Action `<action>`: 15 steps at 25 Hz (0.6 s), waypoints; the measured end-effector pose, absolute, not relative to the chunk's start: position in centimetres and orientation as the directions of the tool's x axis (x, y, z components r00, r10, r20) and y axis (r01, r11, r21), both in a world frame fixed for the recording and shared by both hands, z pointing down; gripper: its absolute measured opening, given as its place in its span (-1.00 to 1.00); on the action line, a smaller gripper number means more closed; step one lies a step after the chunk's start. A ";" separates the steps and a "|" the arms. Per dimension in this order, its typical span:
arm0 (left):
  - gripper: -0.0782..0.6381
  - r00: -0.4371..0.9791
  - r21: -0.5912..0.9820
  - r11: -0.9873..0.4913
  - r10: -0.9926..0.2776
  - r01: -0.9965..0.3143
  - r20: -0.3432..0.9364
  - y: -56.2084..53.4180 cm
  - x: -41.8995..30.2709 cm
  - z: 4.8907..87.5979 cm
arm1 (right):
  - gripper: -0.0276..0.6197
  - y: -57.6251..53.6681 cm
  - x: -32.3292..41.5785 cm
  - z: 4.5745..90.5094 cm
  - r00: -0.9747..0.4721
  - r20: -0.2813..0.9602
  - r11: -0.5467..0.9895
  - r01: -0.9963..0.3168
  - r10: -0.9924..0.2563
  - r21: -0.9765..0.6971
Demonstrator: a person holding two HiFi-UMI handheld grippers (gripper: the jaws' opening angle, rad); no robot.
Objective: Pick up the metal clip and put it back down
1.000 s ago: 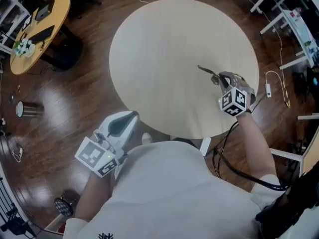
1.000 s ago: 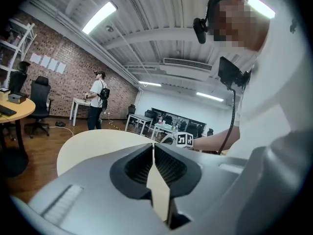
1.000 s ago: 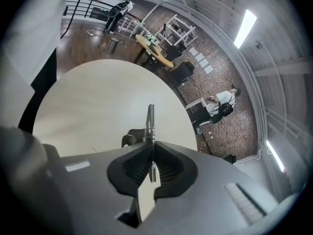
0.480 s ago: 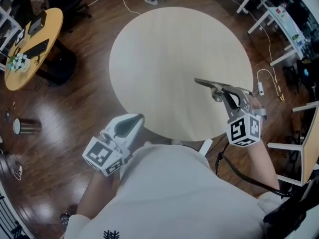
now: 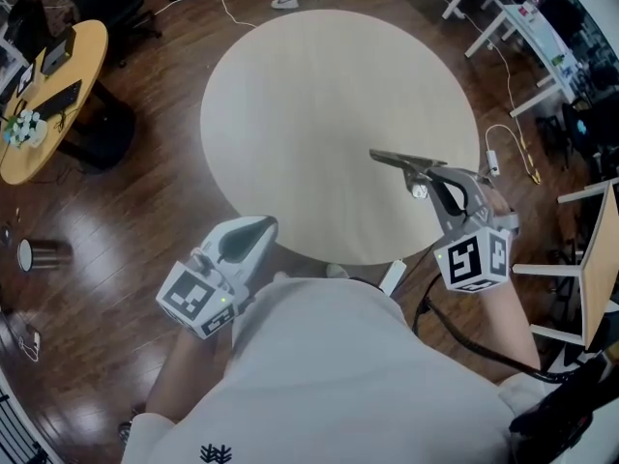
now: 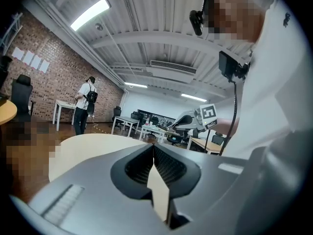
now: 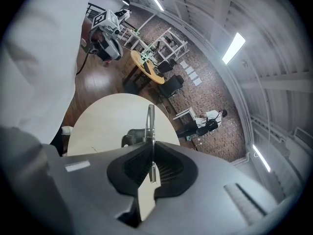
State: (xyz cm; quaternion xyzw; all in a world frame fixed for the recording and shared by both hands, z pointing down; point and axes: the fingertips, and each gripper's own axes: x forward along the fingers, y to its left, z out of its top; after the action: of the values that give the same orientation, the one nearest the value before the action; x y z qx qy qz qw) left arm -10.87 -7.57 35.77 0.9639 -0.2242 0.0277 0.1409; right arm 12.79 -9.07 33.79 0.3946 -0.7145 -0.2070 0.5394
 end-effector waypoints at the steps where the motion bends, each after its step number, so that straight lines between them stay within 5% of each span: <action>1: -0.78 0.896 0.257 -0.858 -0.429 -0.444 0.116 -7.4 -10.9 35.7 | -0.90 -9.1 12.9 34.0 -0.109 0.611 0.606 -0.342 -0.784 0.718; 15: -0.78 0.815 0.283 -0.766 -0.561 -0.578 0.145 -4.8 -11.1 35.6 | -0.89 -16.1 17.3 43.9 -0.134 0.666 0.674 -0.267 -0.733 0.688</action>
State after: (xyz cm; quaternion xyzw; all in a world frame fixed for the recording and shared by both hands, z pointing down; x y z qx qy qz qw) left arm -11.14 -4.76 35.65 0.9393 -0.3031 0.0260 0.1589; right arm 17.27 -16.08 43.85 0.3456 -0.7238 -0.2082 0.5598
